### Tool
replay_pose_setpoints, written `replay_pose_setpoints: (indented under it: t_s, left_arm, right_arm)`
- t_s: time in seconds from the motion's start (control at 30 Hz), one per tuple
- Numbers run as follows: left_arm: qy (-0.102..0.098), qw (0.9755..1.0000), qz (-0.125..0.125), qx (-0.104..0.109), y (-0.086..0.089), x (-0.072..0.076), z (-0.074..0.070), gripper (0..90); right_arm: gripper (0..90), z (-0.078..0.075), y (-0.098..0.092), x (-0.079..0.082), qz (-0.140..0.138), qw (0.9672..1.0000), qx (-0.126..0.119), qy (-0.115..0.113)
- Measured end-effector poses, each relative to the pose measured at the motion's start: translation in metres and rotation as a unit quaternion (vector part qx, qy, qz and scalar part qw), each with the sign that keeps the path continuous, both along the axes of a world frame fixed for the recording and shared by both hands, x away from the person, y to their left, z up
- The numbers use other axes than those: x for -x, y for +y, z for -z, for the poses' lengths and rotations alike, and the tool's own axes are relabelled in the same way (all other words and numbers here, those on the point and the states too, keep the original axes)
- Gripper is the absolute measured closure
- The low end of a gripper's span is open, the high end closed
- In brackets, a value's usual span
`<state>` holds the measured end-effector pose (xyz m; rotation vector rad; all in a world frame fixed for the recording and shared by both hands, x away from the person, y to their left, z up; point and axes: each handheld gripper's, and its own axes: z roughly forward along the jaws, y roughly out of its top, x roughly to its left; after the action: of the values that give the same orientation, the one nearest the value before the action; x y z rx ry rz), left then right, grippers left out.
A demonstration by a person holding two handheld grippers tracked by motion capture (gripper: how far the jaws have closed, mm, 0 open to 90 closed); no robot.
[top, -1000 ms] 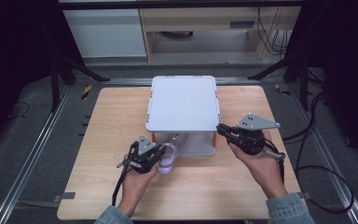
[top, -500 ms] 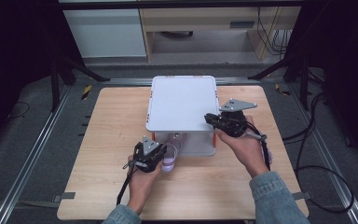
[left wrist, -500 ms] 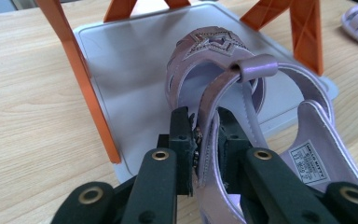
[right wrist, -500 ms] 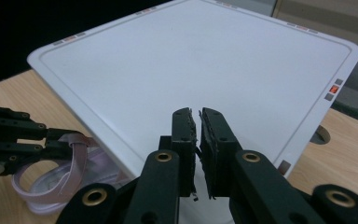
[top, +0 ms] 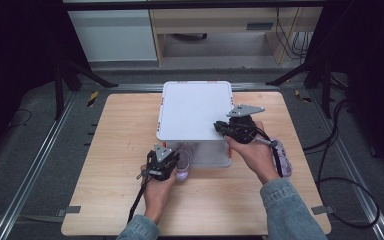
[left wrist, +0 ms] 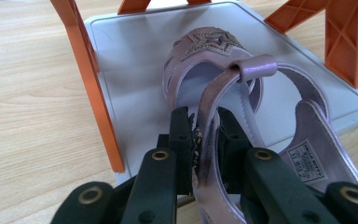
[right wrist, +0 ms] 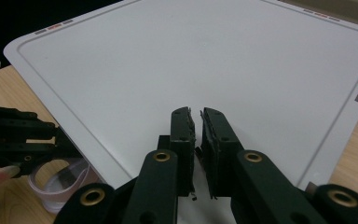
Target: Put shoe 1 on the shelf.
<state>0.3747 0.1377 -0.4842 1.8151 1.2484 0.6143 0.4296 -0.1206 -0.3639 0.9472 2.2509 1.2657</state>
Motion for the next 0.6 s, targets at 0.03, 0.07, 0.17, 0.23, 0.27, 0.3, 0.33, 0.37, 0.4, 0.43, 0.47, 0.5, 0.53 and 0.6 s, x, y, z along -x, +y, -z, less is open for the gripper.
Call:
replay_pose_setpoints:
  t_s: [0.03, 0.07, 0.17, 0.23, 0.27, 0.3, 0.33, 0.37, 0.4, 0.43, 0.47, 0.5, 0.53, 0.6]
  left_arm:
    - [0.006, 1.0000, 0.000, 0.006, 0.0000, -0.0009, 0.0004, 78.2]
    - [0.011, 0.9999, -0.002, 0.013, -0.0003, -0.0019, 0.0010, 77.9]
    - [0.012, 0.9998, -0.001, 0.014, -0.0023, -0.0025, 0.0021, 77.1]
    - [0.013, 0.9998, 0.000, 0.017, -0.0028, -0.0022, 0.0015, 76.3]
    - [0.014, 0.9997, -0.001, 0.021, -0.0027, -0.0021, 0.0013, 75.5]
    - [0.012, 0.9996, -0.001, 0.027, -0.0024, -0.0021, 0.0009, 74.1]
    - [0.013, 0.9993, -0.002, 0.034, -0.0027, -0.0015, 0.0000, 72.2]
    - [0.017, 0.9989, -0.001, 0.044, -0.0034, -0.0003, -0.0012, 70.3]
    - [0.018, 0.9988, 0.001, 0.046, -0.0039, 0.0005, -0.0020, 68.9]
    - [0.017, 0.9989, 0.002, 0.044, -0.0043, 0.0014, -0.0027, 67.1]
    - [0.016, 0.9990, 0.004, 0.042, -0.0045, 0.0020, -0.0030, 65.0]
    - [0.014, 0.9992, 0.005, 0.038, -0.0045, 0.0024, -0.0033, 63.1]
    - [0.009, 0.9994, 0.006, 0.034, -0.0043, 0.0026, -0.0037, 60.6]
    - [-0.006, 0.9996, 0.011, 0.024, -0.0027, 0.0030, -0.0054, 57.1]
  right_arm:
    - [82.9, 0.0000, 0.0001, 0.0001, -0.001, 1.0000, 0.002, -0.001]
    - [82.7, 0.0001, 0.0001, 0.0003, -0.001, 1.0000, 0.002, -0.002]
    - [82.1, 0.0002, 0.0001, 0.0003, -0.002, 1.0000, 0.002, -0.003]
    - [81.9, 0.0003, 0.0003, 0.0003, -0.002, 1.0000, 0.003, -0.004]
    - [81.6, 0.0004, 0.0003, 0.0000, -0.002, 1.0000, 0.003, -0.004]
    - [81.0, 0.0005, 0.0002, -0.0002, -0.002, 1.0000, 0.002, -0.004]
    - [81.0, 0.0006, 0.0001, -0.0004, -0.001, 1.0000, 0.001, -0.004]
    - [80.8, 0.0008, 0.0000, -0.0006, -0.001, 1.0000, 0.001, -0.004]
    - [80.5, 0.0007, 0.0000, -0.0007, -0.001, 1.0000, 0.001, -0.004]
    - [80.2, 0.0007, 0.0000, -0.0007, 0.000, 1.0000, 0.001, -0.004]
    - [79.9, 0.0007, 0.0000, -0.0007, 0.000, 1.0000, 0.001, -0.004]
    - [79.9, 0.0007, -0.0001, -0.0007, 0.000, 1.0000, 0.001, -0.004]
    - [79.8, 0.0008, -0.0001, -0.0007, 0.001, 1.0000, 0.001, -0.004]
    - [79.8, 0.0010, -0.0001, -0.0004, 0.001, 1.0000, 0.001, -0.005]
